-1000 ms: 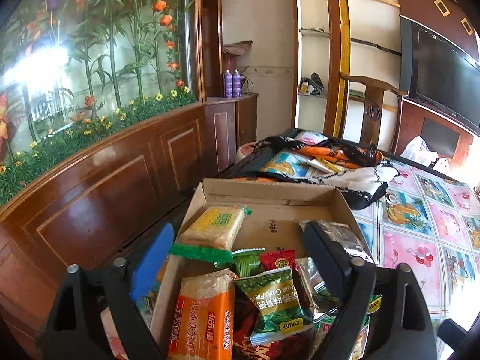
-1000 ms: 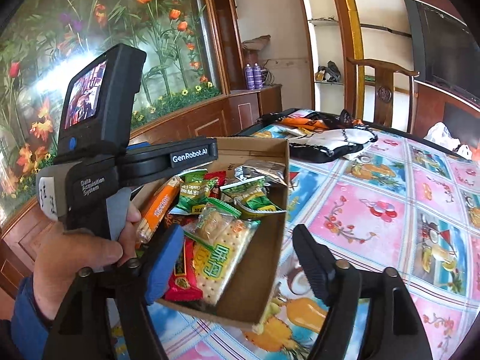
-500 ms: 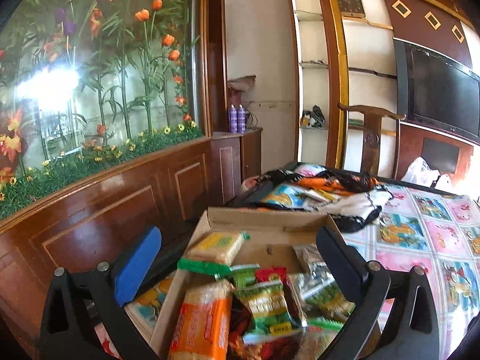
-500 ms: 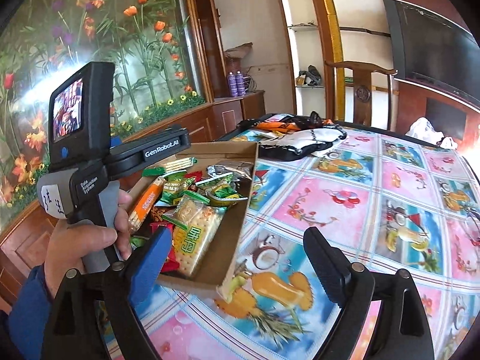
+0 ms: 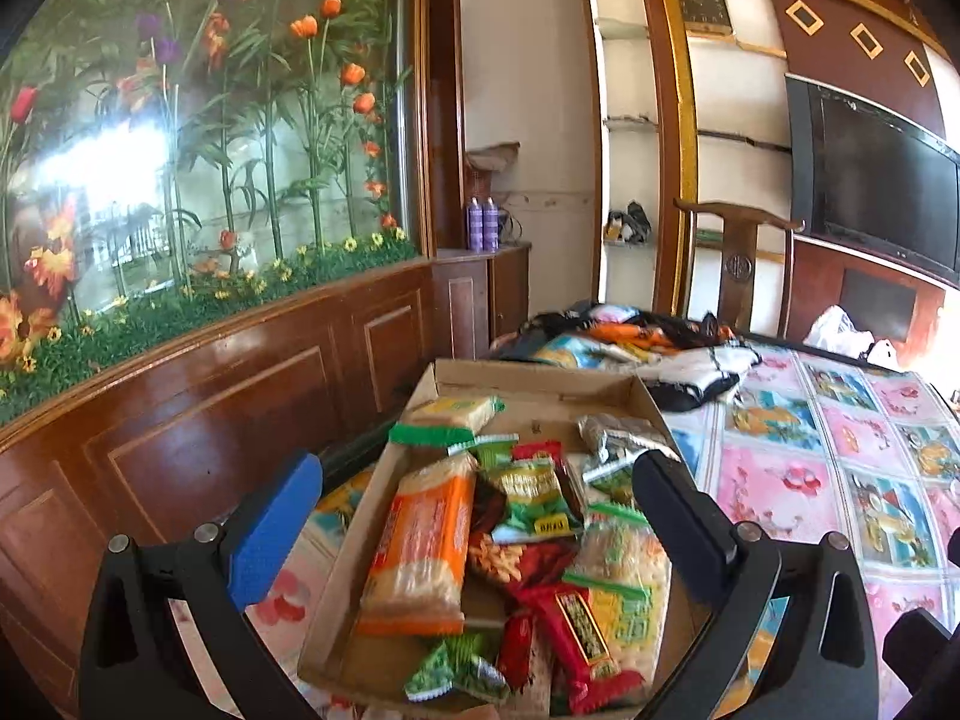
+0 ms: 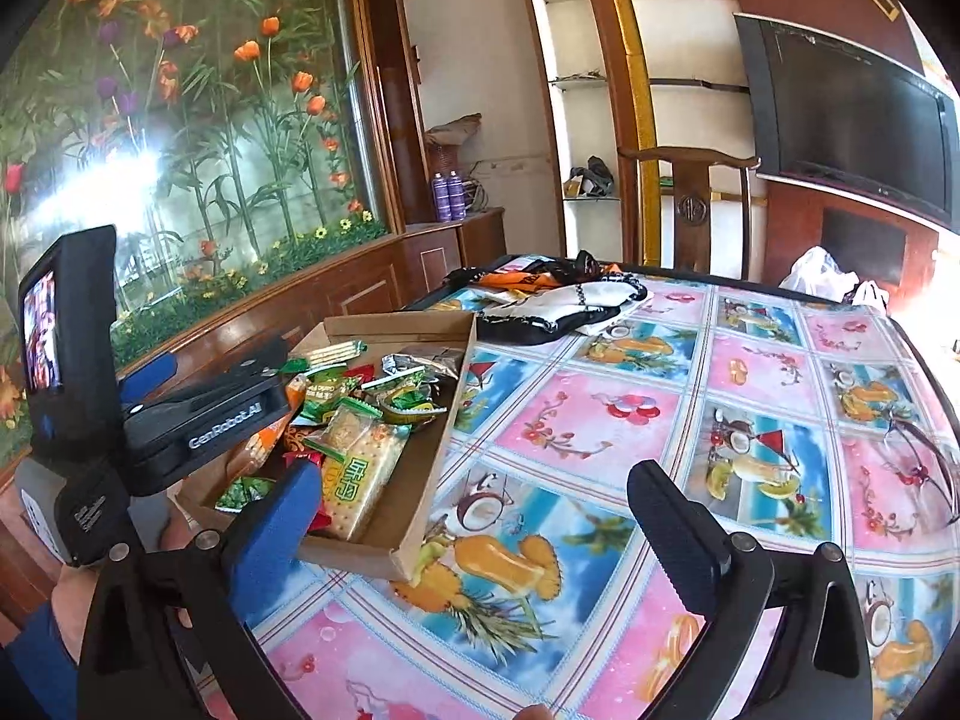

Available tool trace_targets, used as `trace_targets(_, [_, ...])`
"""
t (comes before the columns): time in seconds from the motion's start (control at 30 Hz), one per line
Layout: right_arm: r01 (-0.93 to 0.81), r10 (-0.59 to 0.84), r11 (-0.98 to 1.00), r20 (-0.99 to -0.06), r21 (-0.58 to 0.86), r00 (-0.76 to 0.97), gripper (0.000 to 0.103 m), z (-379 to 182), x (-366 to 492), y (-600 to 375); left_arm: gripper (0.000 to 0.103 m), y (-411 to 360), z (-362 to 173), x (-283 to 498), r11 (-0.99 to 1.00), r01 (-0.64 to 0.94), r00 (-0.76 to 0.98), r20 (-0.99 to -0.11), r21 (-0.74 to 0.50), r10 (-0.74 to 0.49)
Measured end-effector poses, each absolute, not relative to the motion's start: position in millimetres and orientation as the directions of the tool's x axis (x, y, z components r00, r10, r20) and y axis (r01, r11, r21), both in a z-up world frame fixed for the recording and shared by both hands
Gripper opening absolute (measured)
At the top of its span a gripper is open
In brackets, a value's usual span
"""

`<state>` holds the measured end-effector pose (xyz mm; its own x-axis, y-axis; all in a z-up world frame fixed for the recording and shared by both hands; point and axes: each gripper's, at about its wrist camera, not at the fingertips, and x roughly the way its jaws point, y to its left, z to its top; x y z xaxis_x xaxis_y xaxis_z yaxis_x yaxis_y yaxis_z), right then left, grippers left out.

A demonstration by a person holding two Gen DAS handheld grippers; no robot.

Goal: Organize snacks

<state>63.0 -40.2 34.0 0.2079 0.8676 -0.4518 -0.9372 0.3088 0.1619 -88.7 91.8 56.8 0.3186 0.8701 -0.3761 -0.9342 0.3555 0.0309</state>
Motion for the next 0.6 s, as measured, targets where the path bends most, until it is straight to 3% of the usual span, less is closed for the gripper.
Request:
trace_targets(0.3, [-0.948, 0.865, 0.284, -0.464, 0.141, 0.19, 0.103, 25.9, 60.6, -51.5, 0.103, 83.3, 43.8, -79.8, 0.365, -0.929, 0.31, -0.428, 0.052, 0.849])
trace_targets(0.6, [-0.951, 0.869, 0.275, -0.459, 0.138, 0.185, 0.103, 25.9, 58.1, -55.9, 0.103, 84.9, 44.2, -83.3, 0.319, -0.947, 0.273, -0.418, 0.042, 0.866])
